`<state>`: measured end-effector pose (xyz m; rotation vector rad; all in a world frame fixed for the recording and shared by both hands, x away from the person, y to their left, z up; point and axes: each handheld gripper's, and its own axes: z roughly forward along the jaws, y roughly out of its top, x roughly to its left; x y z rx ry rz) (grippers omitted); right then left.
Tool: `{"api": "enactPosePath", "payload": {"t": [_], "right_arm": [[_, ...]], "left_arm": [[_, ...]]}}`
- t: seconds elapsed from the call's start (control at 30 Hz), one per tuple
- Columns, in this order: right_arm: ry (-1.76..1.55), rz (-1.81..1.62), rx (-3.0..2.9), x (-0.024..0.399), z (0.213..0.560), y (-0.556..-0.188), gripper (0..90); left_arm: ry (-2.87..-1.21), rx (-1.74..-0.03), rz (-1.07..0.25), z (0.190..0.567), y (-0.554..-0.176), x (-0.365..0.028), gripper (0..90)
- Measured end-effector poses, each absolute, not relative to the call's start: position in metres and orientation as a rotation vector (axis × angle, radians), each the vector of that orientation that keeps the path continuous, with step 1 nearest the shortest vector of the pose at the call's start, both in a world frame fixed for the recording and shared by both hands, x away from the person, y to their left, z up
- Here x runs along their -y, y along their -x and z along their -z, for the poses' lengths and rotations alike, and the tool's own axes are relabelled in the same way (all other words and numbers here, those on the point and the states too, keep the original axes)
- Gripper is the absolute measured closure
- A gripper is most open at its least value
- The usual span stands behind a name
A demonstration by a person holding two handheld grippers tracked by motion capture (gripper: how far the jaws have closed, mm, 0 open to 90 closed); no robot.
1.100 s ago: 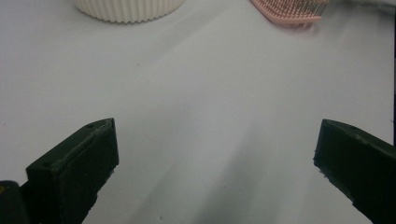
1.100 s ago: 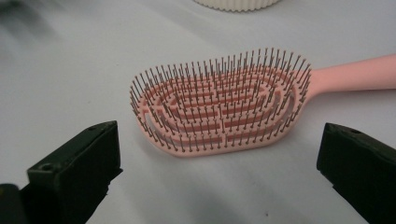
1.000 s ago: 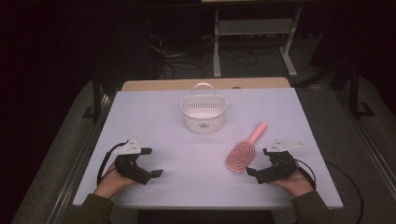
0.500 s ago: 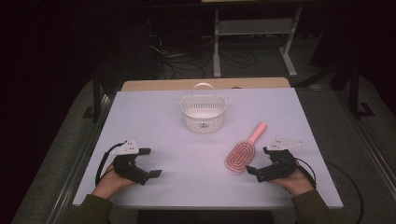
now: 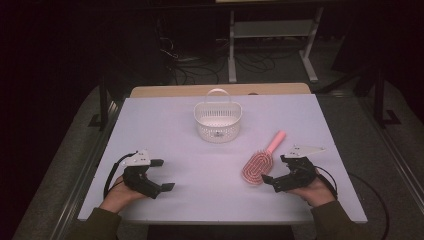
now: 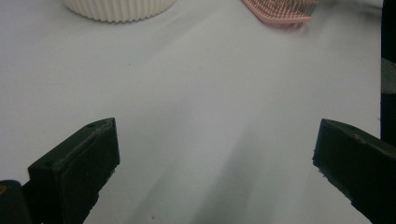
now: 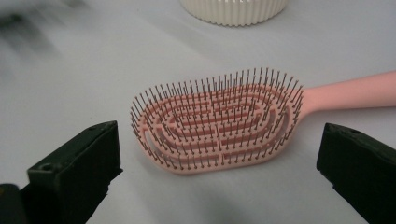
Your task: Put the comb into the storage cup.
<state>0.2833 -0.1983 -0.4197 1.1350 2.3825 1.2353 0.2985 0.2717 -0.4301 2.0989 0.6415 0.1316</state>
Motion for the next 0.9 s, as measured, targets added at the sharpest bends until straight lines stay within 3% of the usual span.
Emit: {"api": "enactPosePath", "payload": {"t": [0.9], "right_arm": [[-1.154, -1.242, -2.365, 0.199, 0.409, -0.302, 0.0]], "left_arm": [[-2.098, -0.626, -0.144, 0.430, -0.294, -0.271, 0.1]]}}
